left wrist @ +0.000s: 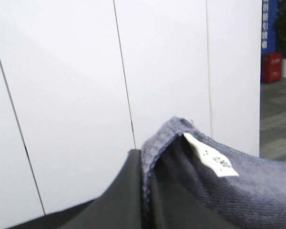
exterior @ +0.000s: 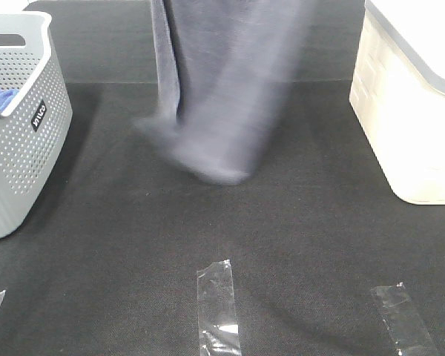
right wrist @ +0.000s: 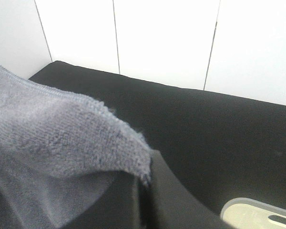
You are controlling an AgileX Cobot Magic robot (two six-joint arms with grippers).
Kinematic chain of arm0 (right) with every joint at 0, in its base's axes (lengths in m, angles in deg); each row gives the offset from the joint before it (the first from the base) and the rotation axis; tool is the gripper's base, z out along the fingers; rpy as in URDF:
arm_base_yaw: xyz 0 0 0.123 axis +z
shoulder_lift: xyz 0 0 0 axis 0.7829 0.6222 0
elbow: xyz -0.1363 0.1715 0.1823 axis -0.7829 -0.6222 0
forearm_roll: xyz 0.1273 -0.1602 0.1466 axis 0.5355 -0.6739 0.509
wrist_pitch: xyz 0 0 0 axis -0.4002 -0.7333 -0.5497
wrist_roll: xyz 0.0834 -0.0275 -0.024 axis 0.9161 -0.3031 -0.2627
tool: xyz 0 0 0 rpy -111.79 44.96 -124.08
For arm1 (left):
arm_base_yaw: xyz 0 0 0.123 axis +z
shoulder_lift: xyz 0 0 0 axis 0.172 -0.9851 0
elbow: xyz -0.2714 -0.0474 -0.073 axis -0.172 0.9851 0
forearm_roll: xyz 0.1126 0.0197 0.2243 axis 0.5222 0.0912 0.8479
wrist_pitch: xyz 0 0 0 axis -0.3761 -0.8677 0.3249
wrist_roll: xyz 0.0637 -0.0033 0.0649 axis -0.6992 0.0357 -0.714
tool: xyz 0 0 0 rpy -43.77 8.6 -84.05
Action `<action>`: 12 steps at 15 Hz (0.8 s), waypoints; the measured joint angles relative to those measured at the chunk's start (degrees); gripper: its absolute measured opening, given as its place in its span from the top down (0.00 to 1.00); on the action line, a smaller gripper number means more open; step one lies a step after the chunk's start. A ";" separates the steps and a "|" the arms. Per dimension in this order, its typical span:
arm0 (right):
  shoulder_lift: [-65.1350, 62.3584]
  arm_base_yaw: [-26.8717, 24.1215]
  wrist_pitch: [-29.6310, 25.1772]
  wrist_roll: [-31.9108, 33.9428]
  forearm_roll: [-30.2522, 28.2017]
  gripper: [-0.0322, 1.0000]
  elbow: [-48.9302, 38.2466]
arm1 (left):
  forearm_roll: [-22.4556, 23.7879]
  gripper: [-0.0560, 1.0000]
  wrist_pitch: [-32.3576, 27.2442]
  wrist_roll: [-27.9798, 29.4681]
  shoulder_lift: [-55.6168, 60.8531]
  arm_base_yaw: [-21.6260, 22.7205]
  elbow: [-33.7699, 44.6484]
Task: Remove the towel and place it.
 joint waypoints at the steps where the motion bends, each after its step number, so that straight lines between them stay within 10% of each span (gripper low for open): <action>1: 0.00 0.00 -2.12 -0.63 0.11 0.97 0.17 | 0.17 0.95 -1.49 0.00 0.00 0.00 0.00; 7: 6.99 0.00 -22.75 0.17 1.49 0.97 -1.09 | 0.11 0.95 -36.78 0.00 -5.27 0.00 0.11; 12: 16.73 0.00 -22.17 2.52 0.23 0.97 -4.07 | 1.43 0.95 -39.82 -0.69 -15.07 0.00 0.11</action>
